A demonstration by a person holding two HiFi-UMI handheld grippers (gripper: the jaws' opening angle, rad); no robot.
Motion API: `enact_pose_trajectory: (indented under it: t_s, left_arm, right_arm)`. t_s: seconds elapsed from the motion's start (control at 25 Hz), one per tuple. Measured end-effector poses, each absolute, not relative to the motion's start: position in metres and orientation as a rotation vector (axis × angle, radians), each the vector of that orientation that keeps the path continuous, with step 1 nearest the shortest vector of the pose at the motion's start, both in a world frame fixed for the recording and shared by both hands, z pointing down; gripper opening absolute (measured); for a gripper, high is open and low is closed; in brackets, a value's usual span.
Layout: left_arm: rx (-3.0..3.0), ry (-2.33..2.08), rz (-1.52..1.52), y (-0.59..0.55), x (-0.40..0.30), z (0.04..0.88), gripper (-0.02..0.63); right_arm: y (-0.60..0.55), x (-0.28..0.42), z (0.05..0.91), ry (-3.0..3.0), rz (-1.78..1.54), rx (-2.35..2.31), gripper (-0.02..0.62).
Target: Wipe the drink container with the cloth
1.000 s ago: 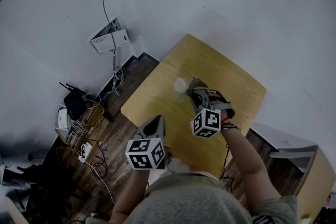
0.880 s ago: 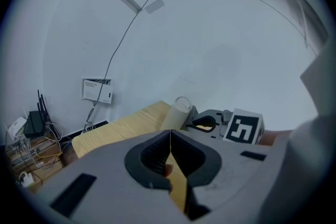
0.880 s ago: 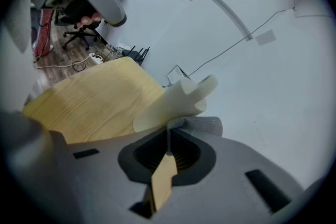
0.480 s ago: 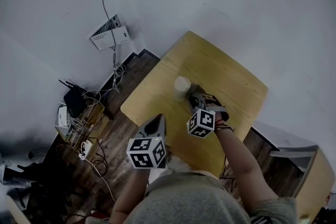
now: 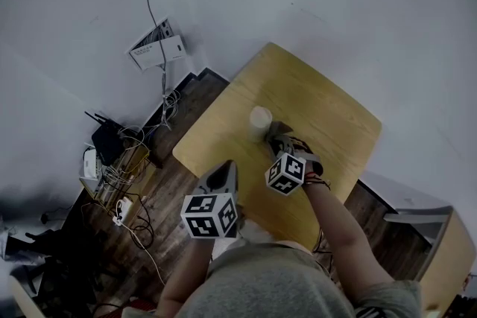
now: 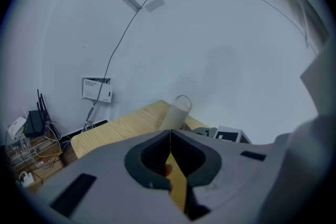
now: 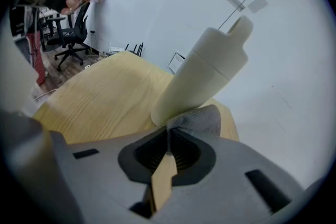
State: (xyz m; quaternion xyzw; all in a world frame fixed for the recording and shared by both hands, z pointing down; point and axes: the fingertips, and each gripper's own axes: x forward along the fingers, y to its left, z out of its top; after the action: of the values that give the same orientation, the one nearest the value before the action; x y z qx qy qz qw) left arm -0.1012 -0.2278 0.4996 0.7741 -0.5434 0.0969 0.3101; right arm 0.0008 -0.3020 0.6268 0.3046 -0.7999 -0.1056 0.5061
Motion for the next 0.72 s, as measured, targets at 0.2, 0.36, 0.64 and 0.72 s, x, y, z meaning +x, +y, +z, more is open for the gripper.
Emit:
enact_pose_trajectory:
  t_s: [0.2, 0.36, 0.64, 0.72]
  left_arm:
    - [2.046, -1.440, 0.251, -0.224, -0.104, 0.498, 0.003]
    - [2.050, -1.444, 0.249, -0.220, -0.104, 0.496, 0.003]
    - [2.054, -1.455, 0.241, -0.217, -0.104, 0.493, 0.003]
    - [2.054, -1.459, 0.241, -0.216, -0.105, 0.492, 0.003]
  right_arm:
    - [-0.295, 0.009, 0.614, -1.949, -0.225, 0.811, 0.011]
    - [-0.287, 0.016, 0.591, -1.989, -0.201, 0.895, 0.011]
    - [-0.266, 0.020, 0.543, -2.064, -0.242, 0.958, 0.011]
    - [-0.261, 0.018, 0.532, -2.089, -0.245, 0.957, 0.011]
